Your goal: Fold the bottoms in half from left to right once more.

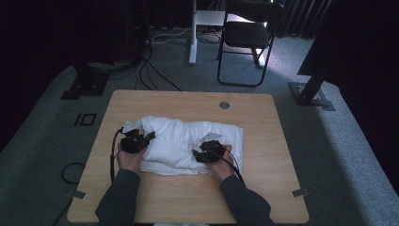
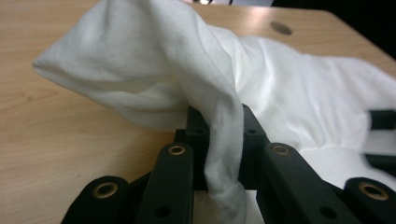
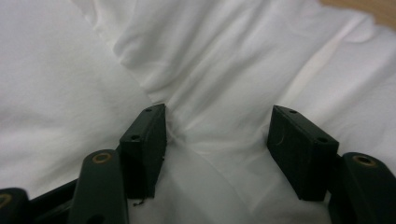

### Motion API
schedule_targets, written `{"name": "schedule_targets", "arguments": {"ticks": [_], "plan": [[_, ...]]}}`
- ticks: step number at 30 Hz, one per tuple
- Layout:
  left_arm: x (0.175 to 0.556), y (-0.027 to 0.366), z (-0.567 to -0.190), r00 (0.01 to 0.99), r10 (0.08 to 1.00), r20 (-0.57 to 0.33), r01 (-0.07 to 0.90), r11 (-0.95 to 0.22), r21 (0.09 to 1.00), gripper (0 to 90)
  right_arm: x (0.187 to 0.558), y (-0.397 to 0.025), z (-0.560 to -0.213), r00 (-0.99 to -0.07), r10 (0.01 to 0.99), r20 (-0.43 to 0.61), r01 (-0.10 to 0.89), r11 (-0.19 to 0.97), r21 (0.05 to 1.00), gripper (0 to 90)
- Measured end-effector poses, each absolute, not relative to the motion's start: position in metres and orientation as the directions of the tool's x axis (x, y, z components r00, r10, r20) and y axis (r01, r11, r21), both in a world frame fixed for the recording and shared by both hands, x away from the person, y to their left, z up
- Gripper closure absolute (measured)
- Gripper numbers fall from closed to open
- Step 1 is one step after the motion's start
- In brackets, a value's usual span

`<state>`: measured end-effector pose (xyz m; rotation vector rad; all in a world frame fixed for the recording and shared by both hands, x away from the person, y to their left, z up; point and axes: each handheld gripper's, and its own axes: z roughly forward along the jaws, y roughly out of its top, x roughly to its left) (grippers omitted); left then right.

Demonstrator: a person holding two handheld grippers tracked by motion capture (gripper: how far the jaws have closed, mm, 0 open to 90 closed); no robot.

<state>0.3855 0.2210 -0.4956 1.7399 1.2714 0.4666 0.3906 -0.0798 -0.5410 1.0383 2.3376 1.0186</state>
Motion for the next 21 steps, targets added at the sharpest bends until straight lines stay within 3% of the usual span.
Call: {"name": "schedule_targets", "arguments": {"ticks": [21], "plan": [[0.388,0.198,-0.456,0.463,0.873,-0.152,0.479,-0.102,0.872,80.9,0.397,-0.071,-0.549,-0.637,0.770,0.031,0.517,0.397,0.759,39.1]]}}
